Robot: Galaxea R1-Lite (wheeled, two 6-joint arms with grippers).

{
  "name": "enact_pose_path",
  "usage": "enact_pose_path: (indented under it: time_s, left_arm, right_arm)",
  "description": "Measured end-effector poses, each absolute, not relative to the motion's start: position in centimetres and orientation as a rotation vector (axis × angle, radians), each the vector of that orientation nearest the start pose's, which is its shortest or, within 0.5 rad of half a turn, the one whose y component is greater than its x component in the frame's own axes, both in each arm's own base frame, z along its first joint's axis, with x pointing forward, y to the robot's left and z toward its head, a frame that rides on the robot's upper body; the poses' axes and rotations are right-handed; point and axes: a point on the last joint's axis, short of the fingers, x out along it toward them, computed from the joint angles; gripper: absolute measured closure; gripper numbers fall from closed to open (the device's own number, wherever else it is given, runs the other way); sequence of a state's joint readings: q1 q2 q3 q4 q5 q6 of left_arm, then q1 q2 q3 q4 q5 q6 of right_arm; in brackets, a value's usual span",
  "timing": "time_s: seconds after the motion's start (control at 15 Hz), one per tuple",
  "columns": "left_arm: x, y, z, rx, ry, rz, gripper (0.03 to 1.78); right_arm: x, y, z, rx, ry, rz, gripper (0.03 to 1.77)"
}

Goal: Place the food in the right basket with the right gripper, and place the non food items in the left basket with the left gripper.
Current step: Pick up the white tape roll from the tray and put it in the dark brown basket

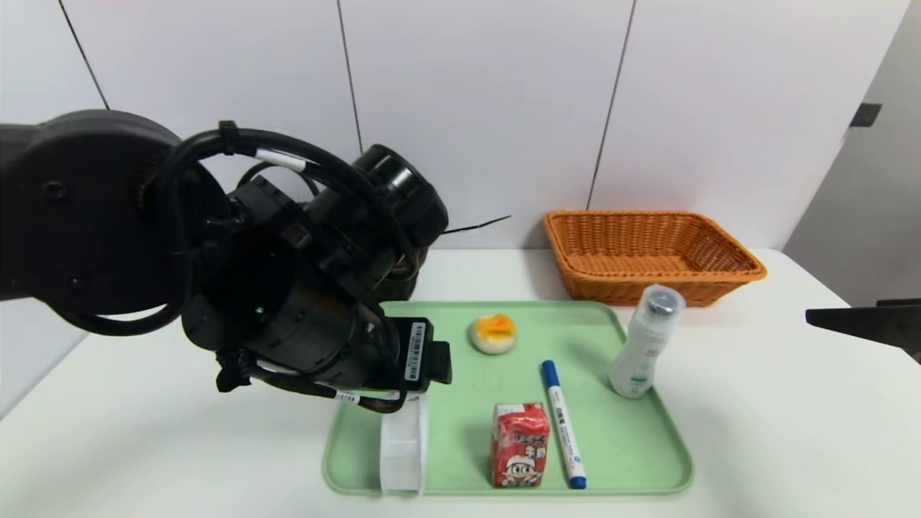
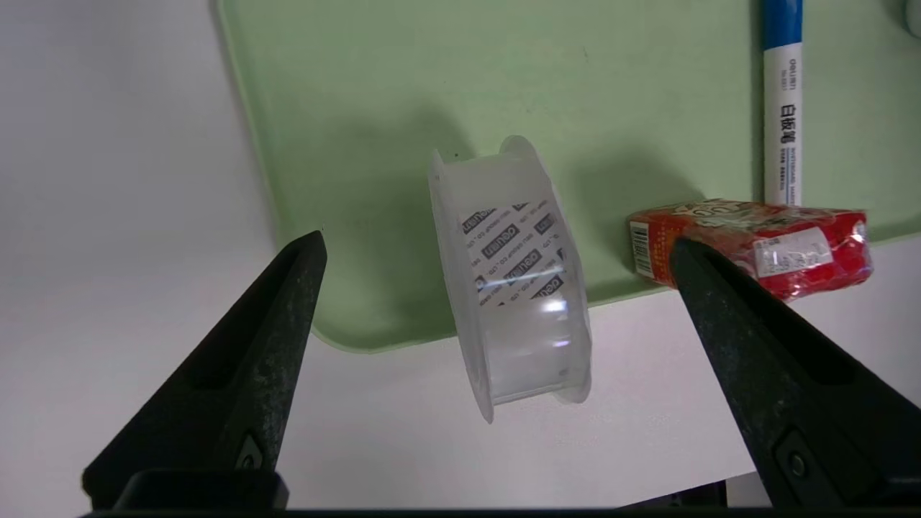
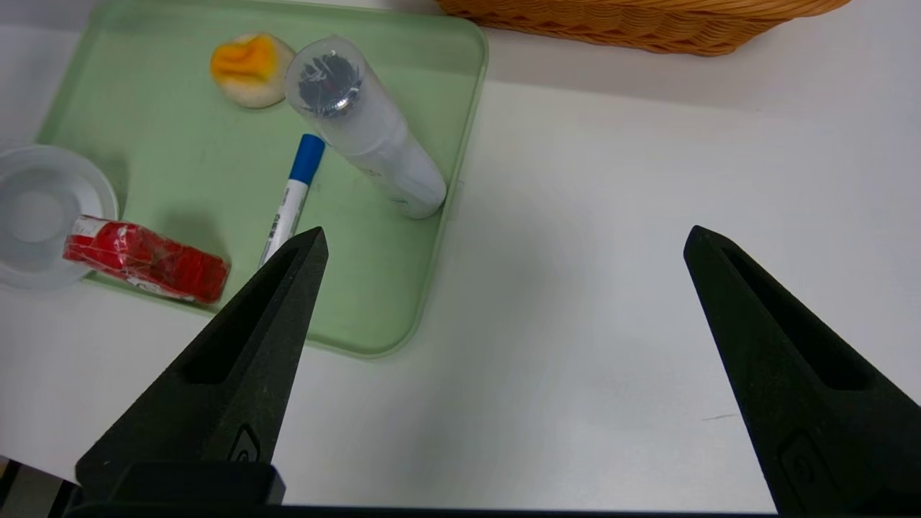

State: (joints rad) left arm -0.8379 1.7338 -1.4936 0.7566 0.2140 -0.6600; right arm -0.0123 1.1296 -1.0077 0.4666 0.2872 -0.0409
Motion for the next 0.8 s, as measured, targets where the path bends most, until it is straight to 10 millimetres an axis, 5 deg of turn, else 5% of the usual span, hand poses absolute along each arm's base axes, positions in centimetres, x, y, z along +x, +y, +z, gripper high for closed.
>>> enact_pose_path:
  time_s: [0.8]
  left_arm:
    - [21.0, -22.6, 20.7, -0.076, 1.138, -0.138, 0.12]
  right_arm:
    - [14.4, 0.5, 25.9, 0.043, 0.527, 0.279, 0.09]
